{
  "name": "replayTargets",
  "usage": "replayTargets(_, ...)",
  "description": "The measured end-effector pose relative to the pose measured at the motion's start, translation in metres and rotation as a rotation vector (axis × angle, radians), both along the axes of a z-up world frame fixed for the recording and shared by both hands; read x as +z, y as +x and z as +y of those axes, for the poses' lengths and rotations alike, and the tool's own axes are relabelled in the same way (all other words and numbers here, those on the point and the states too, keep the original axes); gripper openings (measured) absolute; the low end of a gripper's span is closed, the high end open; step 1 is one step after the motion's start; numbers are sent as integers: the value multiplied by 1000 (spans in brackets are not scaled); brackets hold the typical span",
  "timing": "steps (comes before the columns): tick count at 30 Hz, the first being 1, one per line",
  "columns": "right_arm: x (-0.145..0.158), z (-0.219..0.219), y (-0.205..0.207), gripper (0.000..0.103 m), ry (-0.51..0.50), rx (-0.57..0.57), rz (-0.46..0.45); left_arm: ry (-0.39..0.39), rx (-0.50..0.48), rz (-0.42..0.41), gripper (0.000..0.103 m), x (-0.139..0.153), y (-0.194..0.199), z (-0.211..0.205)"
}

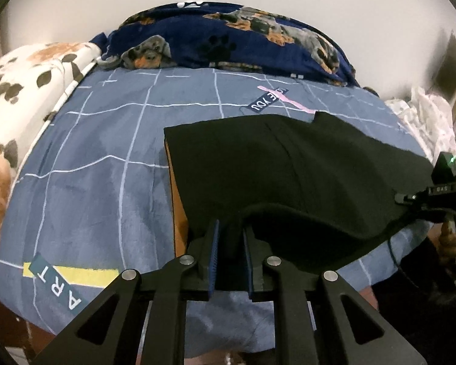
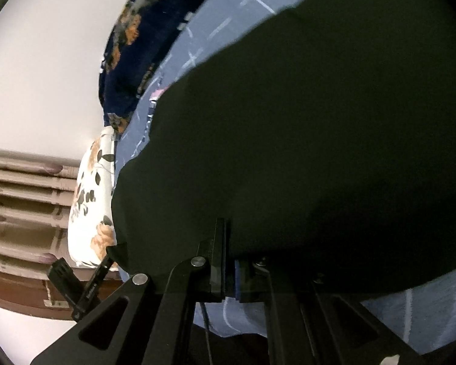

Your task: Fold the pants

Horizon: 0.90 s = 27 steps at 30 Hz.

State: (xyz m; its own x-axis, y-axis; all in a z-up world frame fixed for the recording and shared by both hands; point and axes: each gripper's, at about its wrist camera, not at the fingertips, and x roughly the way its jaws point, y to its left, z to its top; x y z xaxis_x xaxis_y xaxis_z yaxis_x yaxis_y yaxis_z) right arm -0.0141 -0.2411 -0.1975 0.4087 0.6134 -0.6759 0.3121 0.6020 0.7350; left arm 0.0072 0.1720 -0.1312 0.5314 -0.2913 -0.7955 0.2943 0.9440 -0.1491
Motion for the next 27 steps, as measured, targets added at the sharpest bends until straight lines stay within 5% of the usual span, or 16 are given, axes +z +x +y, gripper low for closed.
replayTargets(8,2,4,-3,5,-20,15,-3,58,8,1,23,-3,-17,2)
replayTargets(12,1,5,-3,5,-19,24,-6,72,67,5,41,0,-26,16)
replayTargets(13,1,5,-3,5,-17,24,-6,60,100,3,49,5,-28,24)
replayTargets(19,1,7,-3,5,-23,29,-11,-42,227,-97,51,50,-39,55)
replayTargets(23,0,5,-4,5,-12,31,-15,-14,128,-132,51,70,-29,16)
replayTargets(27,-1,4,-5,5,0,25,-30,9,-25,-50,51,44,-10,-45)
